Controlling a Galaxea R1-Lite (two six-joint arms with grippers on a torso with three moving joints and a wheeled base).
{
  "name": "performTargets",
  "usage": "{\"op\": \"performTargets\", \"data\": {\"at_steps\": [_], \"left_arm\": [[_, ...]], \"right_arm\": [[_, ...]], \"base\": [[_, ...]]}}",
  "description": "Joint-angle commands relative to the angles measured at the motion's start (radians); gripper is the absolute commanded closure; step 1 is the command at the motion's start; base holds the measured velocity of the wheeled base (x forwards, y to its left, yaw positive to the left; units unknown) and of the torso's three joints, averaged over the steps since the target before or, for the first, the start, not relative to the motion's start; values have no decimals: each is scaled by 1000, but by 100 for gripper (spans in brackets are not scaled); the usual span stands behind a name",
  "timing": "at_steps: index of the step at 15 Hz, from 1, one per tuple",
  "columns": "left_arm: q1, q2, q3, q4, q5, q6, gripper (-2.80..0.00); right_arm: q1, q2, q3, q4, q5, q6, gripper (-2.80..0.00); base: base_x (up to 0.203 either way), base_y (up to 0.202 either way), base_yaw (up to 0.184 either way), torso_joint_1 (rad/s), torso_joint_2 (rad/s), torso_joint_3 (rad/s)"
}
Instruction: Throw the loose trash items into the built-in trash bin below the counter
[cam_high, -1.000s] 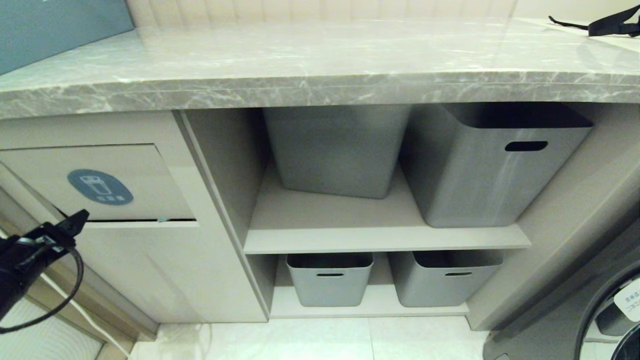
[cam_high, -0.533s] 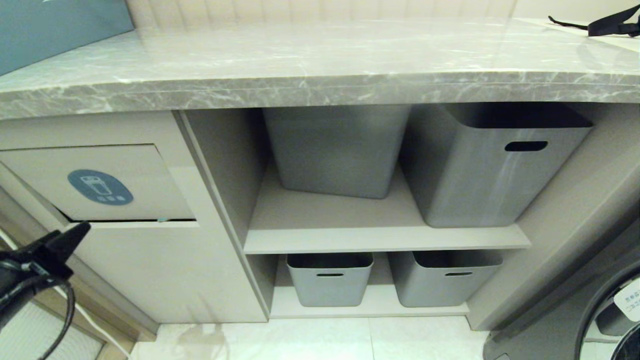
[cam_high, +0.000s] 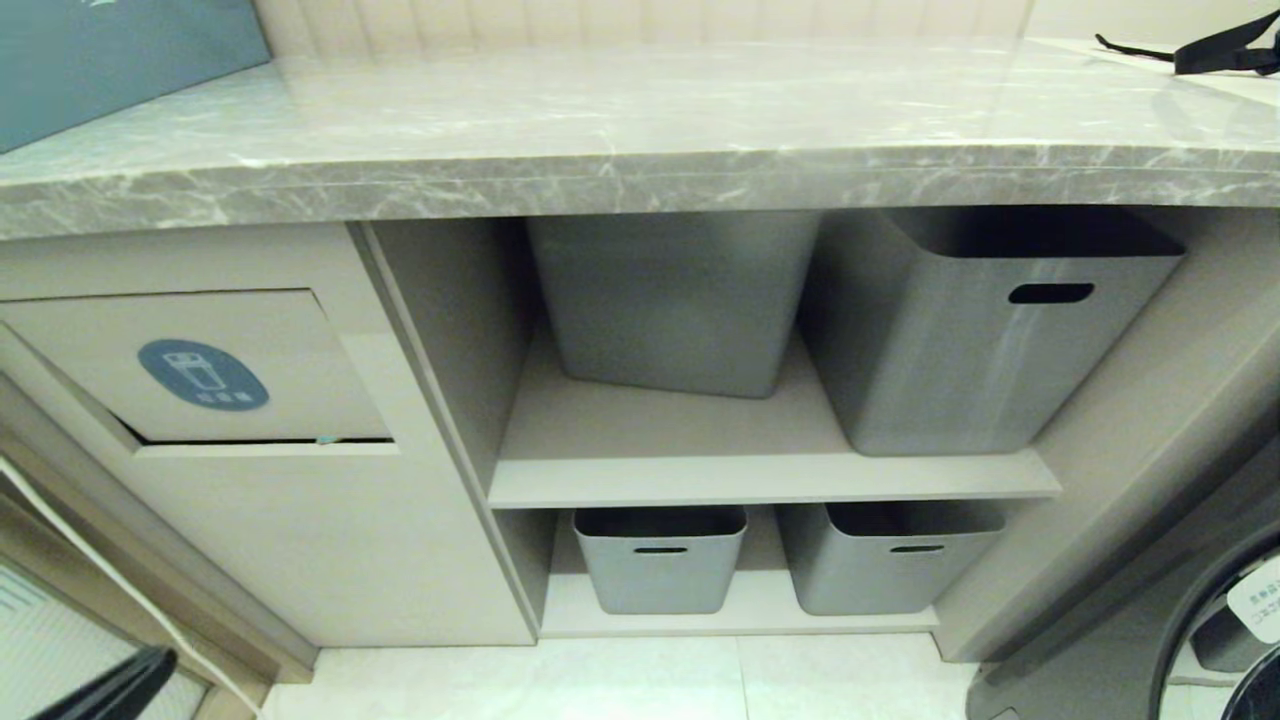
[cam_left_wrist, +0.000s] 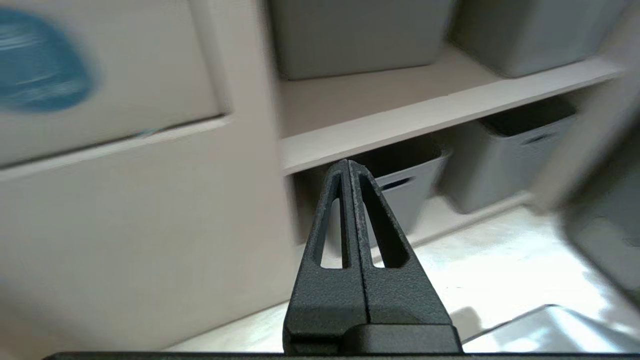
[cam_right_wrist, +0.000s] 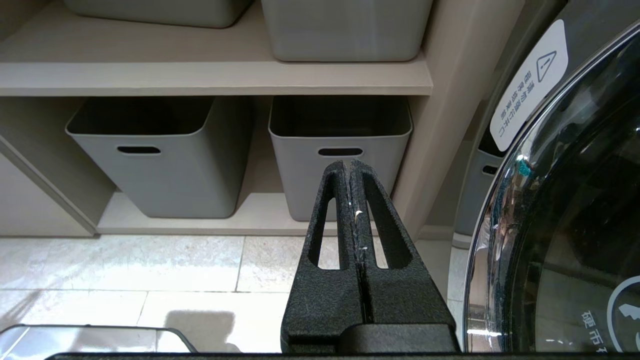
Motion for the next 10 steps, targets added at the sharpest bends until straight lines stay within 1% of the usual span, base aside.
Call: {"op": "performTargets", "data": {"at_steps": [1,2,3,4,5,7,8,9,10], "left_arm": [[-17,-250,10,147,109,10,0],[-23,-281,16,283,186,13,0],[-28,-282,20,440,213,-7,0],[-31,-275,24,546,202,-38,0],[-44,-265,19,615,195,-56,0],[-123,-229,13,636,205,-78,0],[-119,-209,12,639,208,-78,0],[-73,-197,12,640,209,-68,0],[3,-193,12,641,207,-54,0]], "right_arm": [[0,0,0,0,1,-1,0],[0,0,0,0,1,-1,0],[0,0,0,0,-1,-1,0],[0,0,0,0,1,-1,0],[0,0,0,0,-1,-1,0],[0,0,0,0,-1,-1,0],[0,0,0,0,1,-1,0],[0,0,0,0,-1,-1,0],[0,0,0,0,-1,0,0]], "base": [[0,0,0,0,0,0],[0,0,0,0,0,0],[0,0,0,0,0,0],[0,0,0,0,0,0],[0,0,0,0,0,0],[0,0,0,0,0,0],[0,0,0,0,0,0],[0,0,0,0,0,0],[0,0,0,0,0,0]]}}
